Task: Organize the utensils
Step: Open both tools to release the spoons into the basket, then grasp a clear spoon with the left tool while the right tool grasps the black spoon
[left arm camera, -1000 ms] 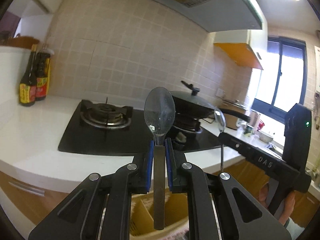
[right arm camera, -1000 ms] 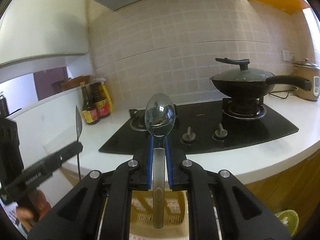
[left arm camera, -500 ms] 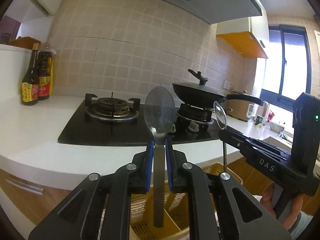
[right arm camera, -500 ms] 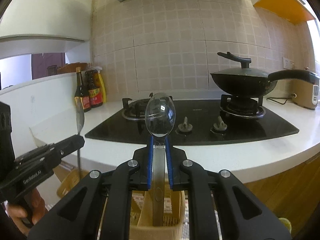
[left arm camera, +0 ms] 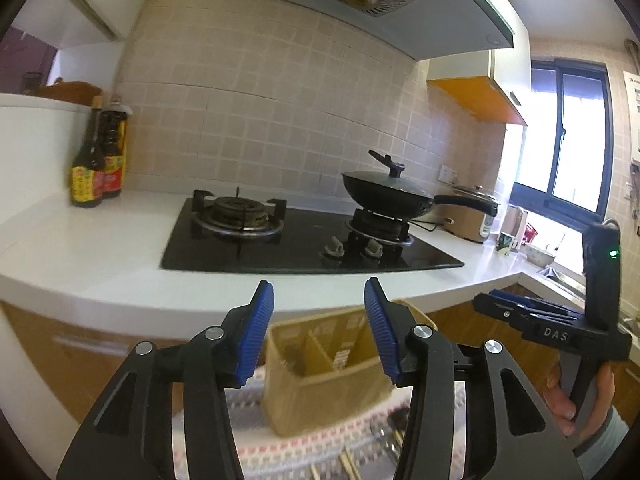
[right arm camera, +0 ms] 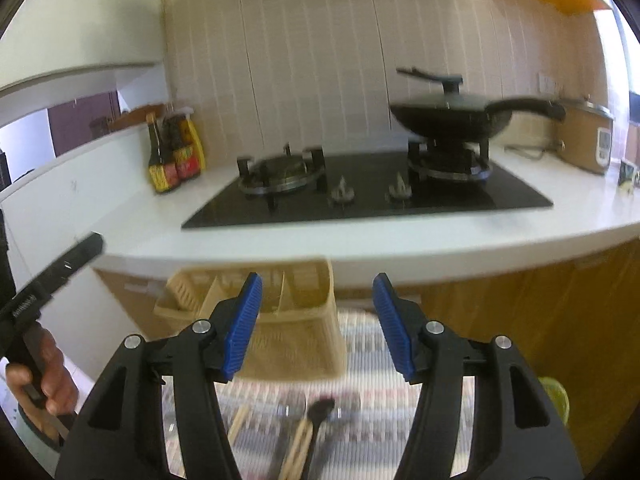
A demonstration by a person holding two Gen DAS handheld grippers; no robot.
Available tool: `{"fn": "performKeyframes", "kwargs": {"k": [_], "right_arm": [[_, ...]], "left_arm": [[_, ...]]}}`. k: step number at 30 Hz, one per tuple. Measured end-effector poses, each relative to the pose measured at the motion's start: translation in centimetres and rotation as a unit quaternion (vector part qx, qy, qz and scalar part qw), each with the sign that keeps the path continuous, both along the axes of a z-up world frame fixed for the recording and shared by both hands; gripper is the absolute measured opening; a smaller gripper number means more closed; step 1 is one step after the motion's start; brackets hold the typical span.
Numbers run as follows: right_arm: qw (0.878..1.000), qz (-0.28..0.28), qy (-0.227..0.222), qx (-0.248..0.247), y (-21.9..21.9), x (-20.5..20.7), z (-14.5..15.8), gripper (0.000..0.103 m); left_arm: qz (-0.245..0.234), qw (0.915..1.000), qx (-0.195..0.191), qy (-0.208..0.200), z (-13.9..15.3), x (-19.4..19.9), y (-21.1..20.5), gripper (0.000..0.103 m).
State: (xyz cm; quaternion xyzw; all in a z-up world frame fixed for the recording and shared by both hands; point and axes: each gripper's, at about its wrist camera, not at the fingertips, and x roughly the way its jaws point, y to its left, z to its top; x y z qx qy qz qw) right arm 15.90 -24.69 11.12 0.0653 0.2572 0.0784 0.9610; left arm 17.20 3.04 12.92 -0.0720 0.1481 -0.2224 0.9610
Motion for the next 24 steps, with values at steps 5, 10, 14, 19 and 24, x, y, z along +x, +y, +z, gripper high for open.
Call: {"fn": "performKeyframes", "kwargs": {"k": [5,10,14,19,24], "right_arm": [[0.998,-0.021,0.049,-0.017,0.0,-2.3,-1.0,0.054],[0.989,-0.027,0.146,-0.025,0.2,-2.3,-4.4,0.054],[0.972,-0.007,0.234,-0.017,0.6,-1.9,-8.8,0.053],[0.954,0.019,0.299,0.015,0.8,-0.9,-12.6,0.037],[0.945,0.044,0.323,0.026,1.3,1.0,-13.9,0.031]], "left_arm": [[0.003,0.9998,-0.002,0.020,0.3,-3.9,2.4,0.053],[0.008,0.9967,0.024,0.077,-1.5,-6.3,3.7,0.054],[0.009,0.9868,0.071,0.145,-4.4,-6.8,3.7,0.053],[-0.018,0.9511,0.122,0.283,-10.5,-5.3,3.3,0.047],[-0.041,0.9295,0.123,0.345,-14.0,-4.2,3.4,0.042]]}}
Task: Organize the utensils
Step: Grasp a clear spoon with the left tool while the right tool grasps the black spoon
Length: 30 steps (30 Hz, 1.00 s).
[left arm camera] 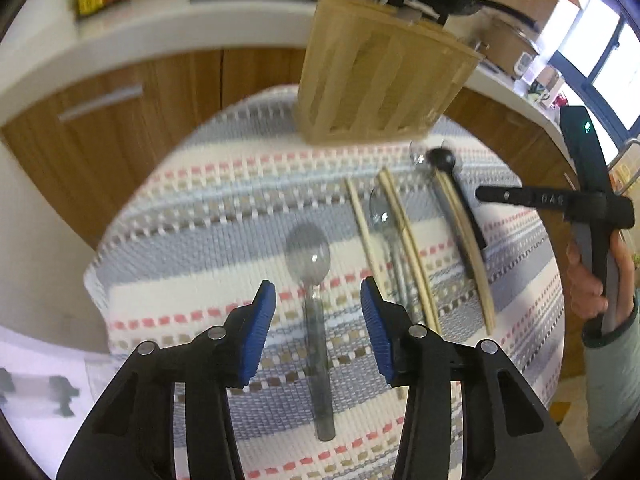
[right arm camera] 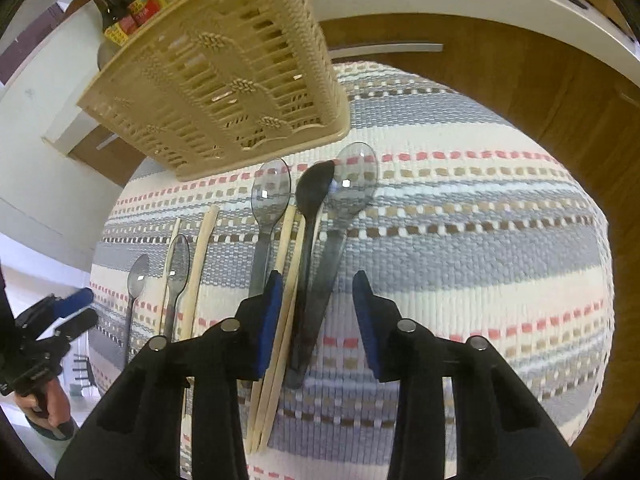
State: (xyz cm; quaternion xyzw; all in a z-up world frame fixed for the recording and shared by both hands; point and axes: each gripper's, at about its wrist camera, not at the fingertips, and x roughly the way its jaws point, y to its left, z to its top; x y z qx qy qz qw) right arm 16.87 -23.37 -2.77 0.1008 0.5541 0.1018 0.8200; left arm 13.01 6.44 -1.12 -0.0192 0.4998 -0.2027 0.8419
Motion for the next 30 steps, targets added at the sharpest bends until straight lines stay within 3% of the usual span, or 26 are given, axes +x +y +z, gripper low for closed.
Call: {"fn": "performKeyframes", "kwargs": {"k": [12,21,23,24,30], "right_arm": [[0.999,0.006,0.029,-0.029,2.7,4.0,-0.9,0.013],[0.998,0.017,0.023,-0.055,5.1,4.5,-1.7,0.005],[0.998,0.016,0.017,-0.051,5.5,4.3,-1.7,0.005],[0.999,0.017,0.014,-0.049,5.4,4.0,-1.5,0.005],[0.999,0.022,-0.004,-0.027,4.5,2.7,-0.5,0.005]], "left_arm": [[-0.018,0.9975,0.057,0.038,-2.5,1.8,-1.4,0.036],[-0.026,0.9890,0.140,0.038,-3.3,2.1,-4.0,0.035],[-0.032,0.9861,0.160,0.030,-3.4,1.8,-4.8,0.026],[-0.038,0.9862,0.158,0.031,-3.4,1.7,-5.2,0.018],[-0.028,0.9844,0.173,0.011,-3.4,1.2,-6.3,0.011]]}}
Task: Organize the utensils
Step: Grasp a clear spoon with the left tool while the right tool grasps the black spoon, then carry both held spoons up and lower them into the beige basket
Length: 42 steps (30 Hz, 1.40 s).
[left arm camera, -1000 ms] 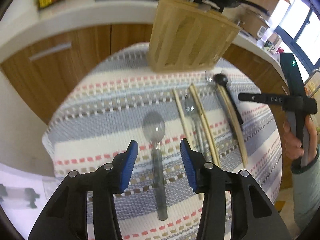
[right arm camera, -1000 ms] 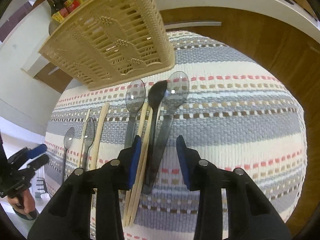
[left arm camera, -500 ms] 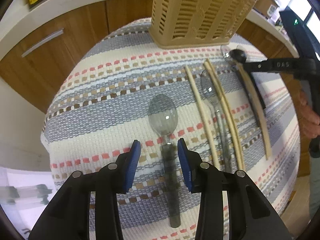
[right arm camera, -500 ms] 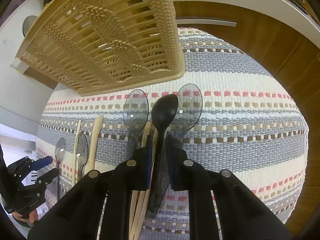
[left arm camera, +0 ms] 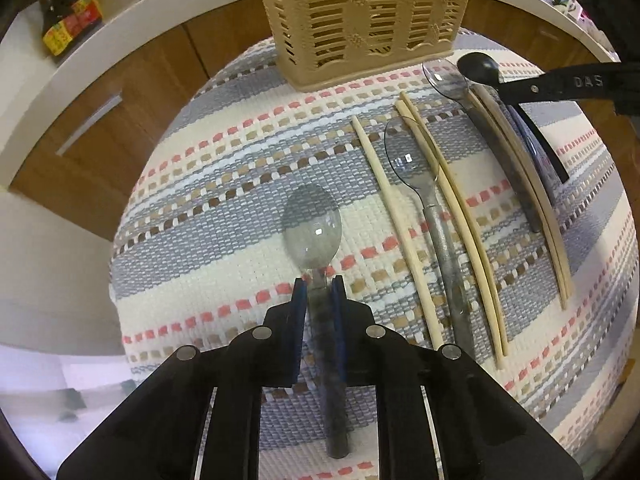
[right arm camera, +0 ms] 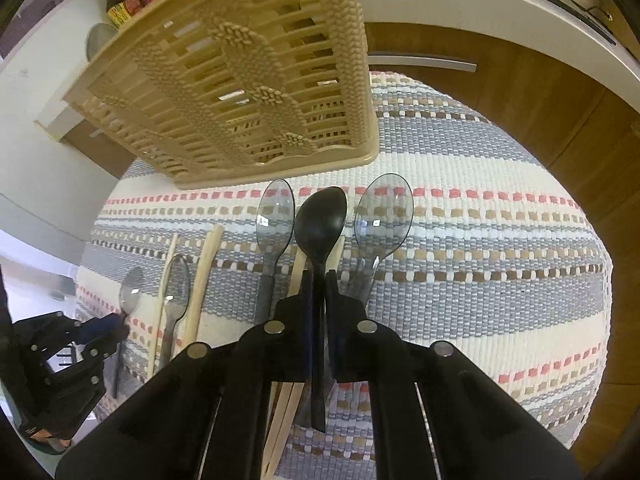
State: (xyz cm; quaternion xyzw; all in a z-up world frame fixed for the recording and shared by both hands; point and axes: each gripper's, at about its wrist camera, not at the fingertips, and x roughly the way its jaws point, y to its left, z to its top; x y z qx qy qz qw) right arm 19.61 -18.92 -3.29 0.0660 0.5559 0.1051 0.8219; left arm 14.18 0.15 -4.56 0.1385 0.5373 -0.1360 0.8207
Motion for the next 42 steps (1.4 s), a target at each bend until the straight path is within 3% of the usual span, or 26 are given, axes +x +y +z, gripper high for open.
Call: {"fn": "performKeyframes", "kwargs": {"k": [5,10,18,23,27,31,34,38,42], "right_arm": [[1.000,0.006,-0.017,0.025,-0.7,-1.2,1.2,0.005],[0.998,0.018,-0.043,0.038,-1.6,-2.9,3.0,0.005],[0.990,0.030,-0.120,0.073,-4.4,-4.6,9.2,0.005],[0.982,0.053,-0.169,0.071,-3.5,-4.8,12.4,0.005],[0.973,0.061,-0.212,0.070,-2.6,-4.3,15.0,0.005],[0.958,0.072,-0.264,0.080,-2.5,-3.5,17.7,0.005],[0.942,0.091,-0.308,0.100,-2.9,-2.7,19.5,0.005],[0.931,0.077,-0.343,0.101,-3.4,-0.9,20.4,0.005],[0.924,0.050,-0.369,0.084,-3.6,1.6,19.9,0.005]], "left_arm": [[0.042,0.9973,-0.040,-0.044,1.5,-0.5,1.6,0.010],[0.054,0.9875,-0.093,-0.115,5.8,-1.4,2.5,0.010],[0.043,0.9534,-0.184,-0.236,14.7,-1.7,2.3,0.010],[0.046,0.9341,-0.187,-0.301,18.6,-1.4,1.2,0.010],[0.040,0.9227,-0.203,-0.326,21.1,-0.3,0.8,0.010],[0.032,0.9104,-0.218,-0.350,22.4,0.7,0.1,0.010],[0.022,0.8969,-0.237,-0.372,22.9,1.5,-0.3,0.010],[-0.007,0.8801,-0.246,-0.406,22.9,2.6,-1.3,0.011],[-0.008,0.8759,-0.239,-0.419,22.2,4.4,-2.0,0.011]]}}
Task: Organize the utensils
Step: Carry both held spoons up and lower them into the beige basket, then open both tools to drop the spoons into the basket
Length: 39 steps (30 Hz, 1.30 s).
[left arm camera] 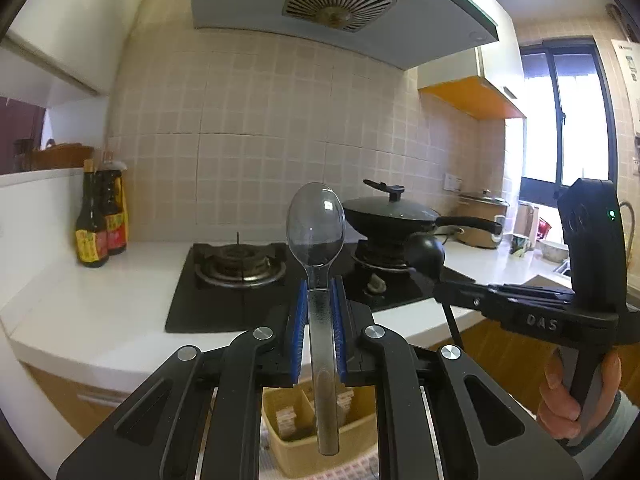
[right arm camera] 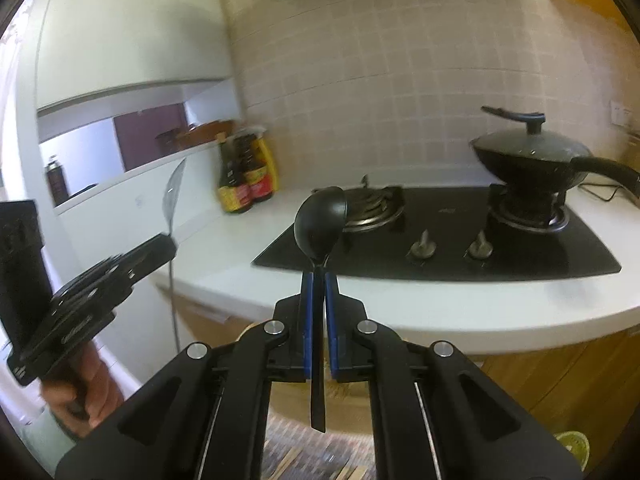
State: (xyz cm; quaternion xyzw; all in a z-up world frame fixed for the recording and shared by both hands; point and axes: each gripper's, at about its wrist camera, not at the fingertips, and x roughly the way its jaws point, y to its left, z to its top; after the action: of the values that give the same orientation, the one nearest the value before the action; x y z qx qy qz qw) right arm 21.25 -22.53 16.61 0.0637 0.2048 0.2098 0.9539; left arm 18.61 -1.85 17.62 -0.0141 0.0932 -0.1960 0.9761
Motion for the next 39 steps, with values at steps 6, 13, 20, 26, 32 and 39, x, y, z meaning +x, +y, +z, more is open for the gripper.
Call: {"fn": "performKeyframes", "kwargs": {"k": [6,13,20,26,32,39], "right_arm": [[0.998,-0.019,-0.029,-0.060,1.2,3.4,-2.2,0.005],[0.997,-0.008,-0.029,-0.069,1.6,6.1,-4.9,0.005],[0.996,-0.006,-0.041,-0.074,1.7,5.7,-6.4,0.005],[0.997,-0.001,-0.041,-0.069,1.2,5.0,-6.7,0.006],[0.999,-0.007,-0.020,-0.047,-0.5,3.9,-6.9,0.016],[0.999,-0.014,-0.014,-0.040,-2.1,0.6,-6.1,0.021]], "left_arm": [[0.023,0.9997,0.004,-0.002,-2.1,3.2,-0.5,0.011],[0.024,0.9996,-0.012,0.005,-4.8,5.7,-0.3,0.011],[0.022,0.9993,-0.026,0.016,-6.6,6.8,-0.3,0.011],[0.017,0.9985,-0.043,0.030,-7.7,7.5,0.2,0.015],[0.014,0.9975,-0.056,0.041,-7.8,7.0,1.3,0.026],[0.012,0.9973,-0.059,0.043,-6.8,4.4,2.5,0.031]]}}
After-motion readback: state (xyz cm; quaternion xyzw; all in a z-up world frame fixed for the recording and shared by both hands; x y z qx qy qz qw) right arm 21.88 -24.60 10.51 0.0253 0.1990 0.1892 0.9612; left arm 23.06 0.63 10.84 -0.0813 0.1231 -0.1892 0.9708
